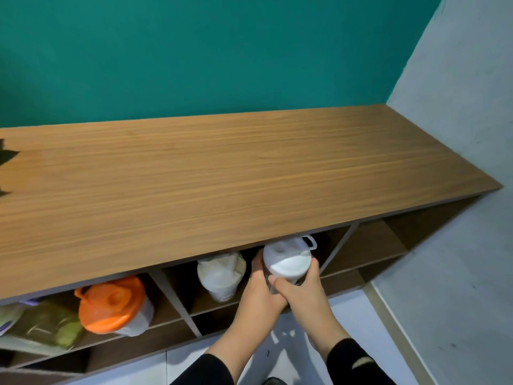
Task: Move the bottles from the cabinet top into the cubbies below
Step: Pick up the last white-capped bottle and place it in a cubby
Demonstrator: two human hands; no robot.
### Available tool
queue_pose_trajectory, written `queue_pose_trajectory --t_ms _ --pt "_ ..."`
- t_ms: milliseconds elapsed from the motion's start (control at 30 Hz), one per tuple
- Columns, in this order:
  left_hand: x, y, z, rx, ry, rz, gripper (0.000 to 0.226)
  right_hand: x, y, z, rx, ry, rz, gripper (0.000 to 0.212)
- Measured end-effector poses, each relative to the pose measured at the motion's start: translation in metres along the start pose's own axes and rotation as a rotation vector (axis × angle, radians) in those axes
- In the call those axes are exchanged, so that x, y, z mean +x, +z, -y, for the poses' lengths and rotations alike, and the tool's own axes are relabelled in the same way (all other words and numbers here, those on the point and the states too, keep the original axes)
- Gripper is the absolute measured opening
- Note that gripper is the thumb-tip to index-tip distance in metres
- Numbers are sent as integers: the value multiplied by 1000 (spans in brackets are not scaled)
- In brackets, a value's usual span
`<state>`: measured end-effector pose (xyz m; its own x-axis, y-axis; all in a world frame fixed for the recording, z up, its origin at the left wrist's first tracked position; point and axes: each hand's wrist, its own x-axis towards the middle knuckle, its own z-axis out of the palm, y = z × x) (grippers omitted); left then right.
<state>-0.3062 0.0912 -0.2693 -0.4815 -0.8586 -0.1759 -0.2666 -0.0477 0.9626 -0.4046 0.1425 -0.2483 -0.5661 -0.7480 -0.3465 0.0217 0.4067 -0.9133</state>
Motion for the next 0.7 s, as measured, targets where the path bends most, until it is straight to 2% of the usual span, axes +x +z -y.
queue_pose_trajectory --t_ms 67,167,300,333,433,467,567,633,667,700 --pt "9 2 3 9 7 -19 63 9 0 -2 2 -9 -1 61" --pt "17 5 10 -4 -46 -19 87 20 0 -4 5 -6 6 59" --pt "20 8 15 12 -65 -33 83 23 3 -8 -4 60 -16 61" --pt "20 7 13 15 -71 -33 82 21 4 -9 -9 73 -38 64" --pt "20 5 11 18 -120 15 86 12 11 -11 11 114 -90 95" --pt "20 5 12 23 -124 35 84 9 13 -12 40 111 -95 94" --pt "19 5 14 52 -85 35 63 10 16 -9 77 72 -113 68" --pt "15 7 17 69 -77 38 38 16 12 -7 45 72 -99 54" --pt "12 7 16 79 -81 40 38 19 9 -6 35 71 -81 50" --pt "10 8 16 84 -85 36 50 22 6 -5 31 77 -63 51"
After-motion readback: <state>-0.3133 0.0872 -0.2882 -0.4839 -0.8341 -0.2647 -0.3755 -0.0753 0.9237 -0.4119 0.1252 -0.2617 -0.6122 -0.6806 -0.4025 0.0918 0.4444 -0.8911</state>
